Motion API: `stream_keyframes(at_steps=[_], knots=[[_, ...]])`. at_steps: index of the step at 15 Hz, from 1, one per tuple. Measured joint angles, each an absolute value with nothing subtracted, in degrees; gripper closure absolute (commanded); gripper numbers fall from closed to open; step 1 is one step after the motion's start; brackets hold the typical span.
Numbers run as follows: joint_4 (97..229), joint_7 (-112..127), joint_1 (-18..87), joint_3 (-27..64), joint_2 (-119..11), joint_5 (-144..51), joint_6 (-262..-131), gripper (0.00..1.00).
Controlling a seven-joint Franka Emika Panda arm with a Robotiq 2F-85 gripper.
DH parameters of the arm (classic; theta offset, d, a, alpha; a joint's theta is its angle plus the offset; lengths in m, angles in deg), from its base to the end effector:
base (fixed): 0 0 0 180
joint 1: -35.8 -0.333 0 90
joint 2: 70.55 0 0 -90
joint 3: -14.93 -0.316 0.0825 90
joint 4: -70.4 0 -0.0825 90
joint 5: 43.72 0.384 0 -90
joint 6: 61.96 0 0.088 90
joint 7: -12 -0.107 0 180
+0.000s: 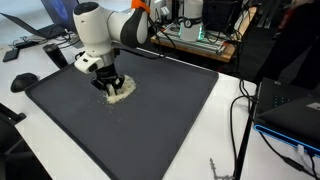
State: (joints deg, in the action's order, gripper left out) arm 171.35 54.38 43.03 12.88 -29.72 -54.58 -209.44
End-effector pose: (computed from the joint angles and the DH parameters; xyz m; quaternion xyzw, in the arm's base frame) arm 0.6668 -0.0593 0.1699 0.9201 0.3859 0.0286 0.0600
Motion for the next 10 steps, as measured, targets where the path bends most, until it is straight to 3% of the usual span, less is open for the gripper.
stream_keyframes(at_steps=[5,10], knots=[[172.0,53.5,42.7,13.5,-31.4,-55.5,-209.4,0.02],[173.9,47.7,40.3,15.5,-34.1,-59.1,-208.5,0.00]])
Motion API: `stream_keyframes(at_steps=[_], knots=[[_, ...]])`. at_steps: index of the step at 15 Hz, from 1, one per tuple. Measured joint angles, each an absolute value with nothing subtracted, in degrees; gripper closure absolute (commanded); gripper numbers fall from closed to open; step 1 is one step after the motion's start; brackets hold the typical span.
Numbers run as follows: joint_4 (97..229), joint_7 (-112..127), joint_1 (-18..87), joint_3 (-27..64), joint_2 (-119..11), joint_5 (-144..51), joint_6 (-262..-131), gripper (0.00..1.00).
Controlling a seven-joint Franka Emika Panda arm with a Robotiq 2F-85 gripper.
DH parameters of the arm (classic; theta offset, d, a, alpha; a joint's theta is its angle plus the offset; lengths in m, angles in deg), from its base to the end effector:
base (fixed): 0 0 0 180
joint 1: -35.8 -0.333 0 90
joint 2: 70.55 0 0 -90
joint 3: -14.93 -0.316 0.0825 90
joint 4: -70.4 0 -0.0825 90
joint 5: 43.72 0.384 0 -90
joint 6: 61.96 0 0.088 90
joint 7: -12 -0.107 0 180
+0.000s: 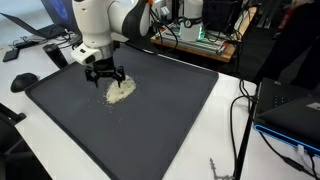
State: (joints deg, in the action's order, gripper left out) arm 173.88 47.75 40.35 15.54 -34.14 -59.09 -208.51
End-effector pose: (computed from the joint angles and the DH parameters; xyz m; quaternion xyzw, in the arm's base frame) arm 0.6616 -0.0553 0.2014 0.9254 0.3654 0.0247 0.0979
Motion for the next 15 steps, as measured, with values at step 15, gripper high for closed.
stream_keyframes(at_steps=[15], knots=[[177.8,26.6,25.7,20.2,-38.2,-83.0,-200.6,0.00]])
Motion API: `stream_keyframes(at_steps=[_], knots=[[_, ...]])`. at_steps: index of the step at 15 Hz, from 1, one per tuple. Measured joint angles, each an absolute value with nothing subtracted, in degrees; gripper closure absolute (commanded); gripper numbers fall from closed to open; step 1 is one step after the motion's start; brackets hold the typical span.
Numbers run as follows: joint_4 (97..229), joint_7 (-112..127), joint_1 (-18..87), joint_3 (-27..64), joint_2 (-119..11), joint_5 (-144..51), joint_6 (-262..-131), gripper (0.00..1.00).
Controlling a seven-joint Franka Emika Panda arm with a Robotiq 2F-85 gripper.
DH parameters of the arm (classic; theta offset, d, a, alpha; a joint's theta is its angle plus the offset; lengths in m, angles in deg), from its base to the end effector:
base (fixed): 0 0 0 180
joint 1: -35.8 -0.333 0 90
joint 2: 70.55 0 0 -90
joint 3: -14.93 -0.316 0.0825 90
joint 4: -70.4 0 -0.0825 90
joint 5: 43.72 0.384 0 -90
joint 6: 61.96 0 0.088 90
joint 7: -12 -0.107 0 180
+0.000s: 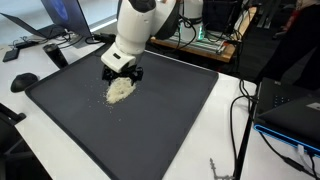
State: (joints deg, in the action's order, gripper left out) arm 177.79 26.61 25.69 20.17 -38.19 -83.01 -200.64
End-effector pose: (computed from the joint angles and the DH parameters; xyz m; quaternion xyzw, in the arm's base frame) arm 0.6347 0.0542 0.2095 0.8767 0.4150 -0.0330 0.2410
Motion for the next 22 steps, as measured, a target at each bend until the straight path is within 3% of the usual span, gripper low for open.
stream_keyframes(at_steps=[11,22], knots=[[175.0,20.4,22.5,16.4,-35.3,-91.9,-189.7,0.00],[174.3,41.8,37.3,10.0,-37.9,-73.8,-195.5,0.00]])
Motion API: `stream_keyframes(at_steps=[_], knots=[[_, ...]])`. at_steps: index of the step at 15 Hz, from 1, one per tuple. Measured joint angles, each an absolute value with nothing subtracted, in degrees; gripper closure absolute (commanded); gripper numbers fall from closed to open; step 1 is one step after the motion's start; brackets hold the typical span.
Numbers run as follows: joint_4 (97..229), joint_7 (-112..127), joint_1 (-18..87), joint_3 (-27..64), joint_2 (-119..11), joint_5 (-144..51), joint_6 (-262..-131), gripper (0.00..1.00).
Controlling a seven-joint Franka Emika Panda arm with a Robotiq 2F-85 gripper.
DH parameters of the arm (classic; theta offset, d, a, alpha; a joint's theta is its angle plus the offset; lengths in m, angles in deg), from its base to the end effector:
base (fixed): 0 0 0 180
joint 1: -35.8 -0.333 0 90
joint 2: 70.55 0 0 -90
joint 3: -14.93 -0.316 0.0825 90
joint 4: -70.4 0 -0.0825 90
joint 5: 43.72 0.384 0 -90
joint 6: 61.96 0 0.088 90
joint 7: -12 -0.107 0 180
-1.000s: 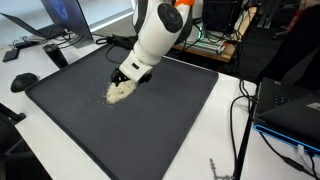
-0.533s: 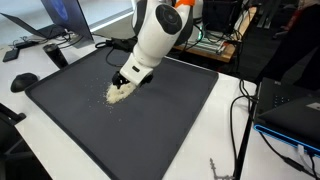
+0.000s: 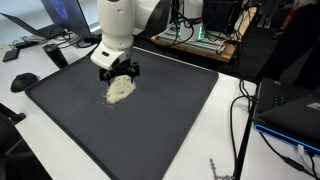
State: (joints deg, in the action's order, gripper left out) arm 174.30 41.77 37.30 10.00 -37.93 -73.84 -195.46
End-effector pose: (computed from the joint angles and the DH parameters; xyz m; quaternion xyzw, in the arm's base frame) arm 0.6475 0.0265 0.2237 0.8794 0.4474 -0.0576 0.1522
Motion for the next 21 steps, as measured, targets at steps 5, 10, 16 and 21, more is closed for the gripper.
stream_keyframes(at_steps=[5,10,16,21], knots=[[171.5,57.5,43.6,7.7,-38.8,-58.2,-192.8,0.00],[163.9,66.3,45.5,8.0,-36.9,-50.3,-182.4,0.00],[153.5,72.6,47.5,9.0,-30.6,-45.5,-171.6,0.00],[146.1,77.0,49.8,9.2,-25.0,-42.1,-166.0,0.00]])
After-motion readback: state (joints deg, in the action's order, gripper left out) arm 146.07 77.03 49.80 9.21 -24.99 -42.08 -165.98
